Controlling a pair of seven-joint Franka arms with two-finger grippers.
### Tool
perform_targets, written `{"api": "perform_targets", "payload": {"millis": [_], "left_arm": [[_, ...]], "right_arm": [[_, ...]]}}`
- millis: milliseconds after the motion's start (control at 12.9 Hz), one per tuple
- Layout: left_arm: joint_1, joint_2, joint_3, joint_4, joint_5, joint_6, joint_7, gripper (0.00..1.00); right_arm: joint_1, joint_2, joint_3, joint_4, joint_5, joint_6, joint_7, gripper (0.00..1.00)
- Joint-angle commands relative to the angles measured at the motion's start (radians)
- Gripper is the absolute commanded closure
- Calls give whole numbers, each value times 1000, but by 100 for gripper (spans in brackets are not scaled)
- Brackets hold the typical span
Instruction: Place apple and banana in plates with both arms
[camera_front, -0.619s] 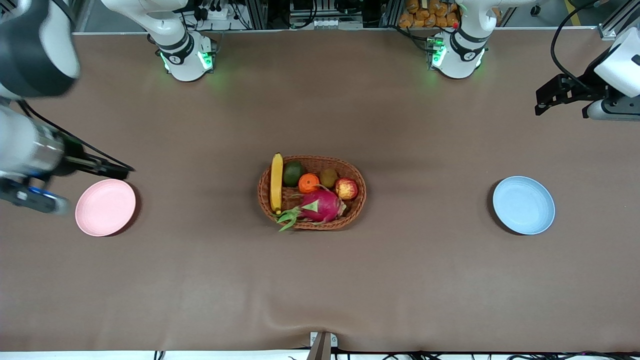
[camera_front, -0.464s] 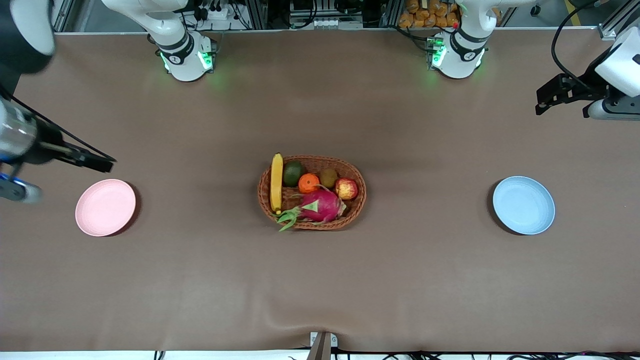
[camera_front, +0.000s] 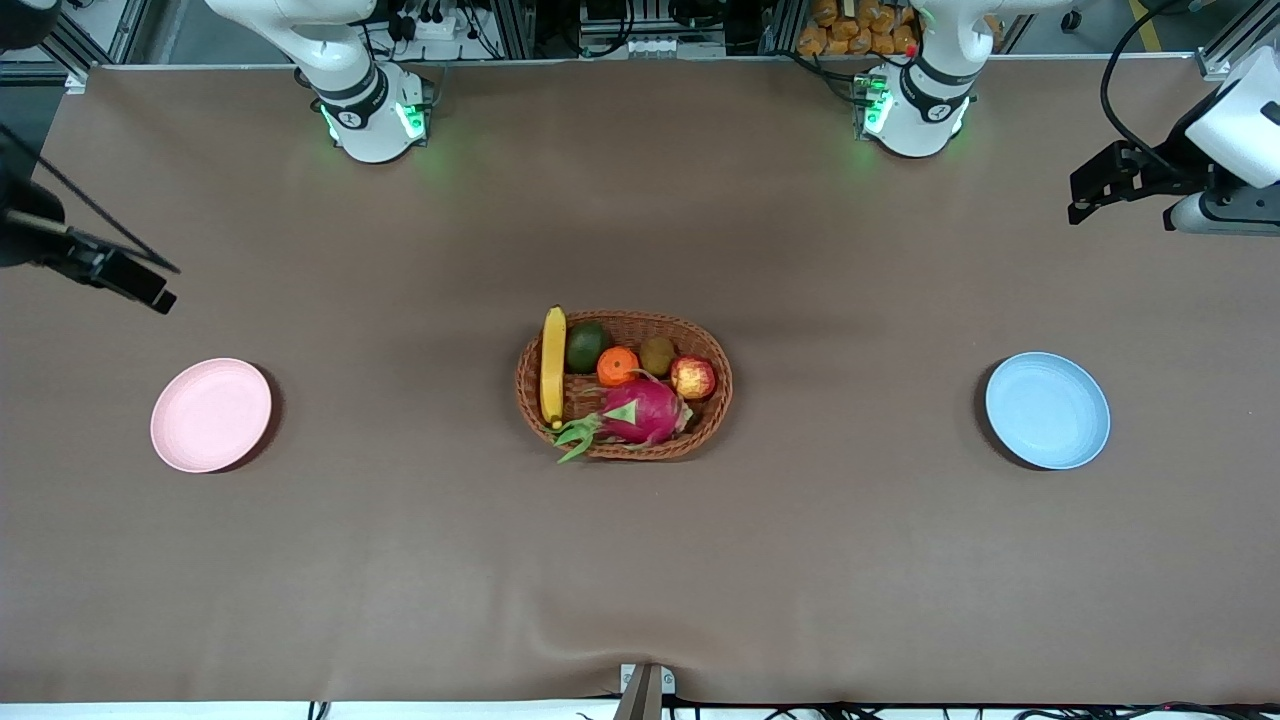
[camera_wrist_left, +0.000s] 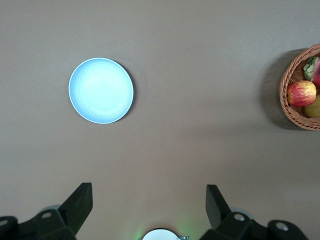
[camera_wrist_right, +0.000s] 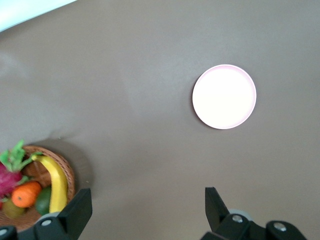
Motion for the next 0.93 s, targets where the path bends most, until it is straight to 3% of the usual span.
{"api": "perform_targets", "payload": {"millis": [0,387,851], "left_arm": [[7,2,-16,21,11,-22,-8,0],[7,-4,-18,20,11,-23,-13,0],[-1,22,-79,21,10,-20,-51,0]], "right_arm": [[-16,-80,-39,-115,18,45,-88,0],[7,-75,-41,-120,15,40,-76,0],[7,-73,-39,-124,16,39,-76,0]]}}
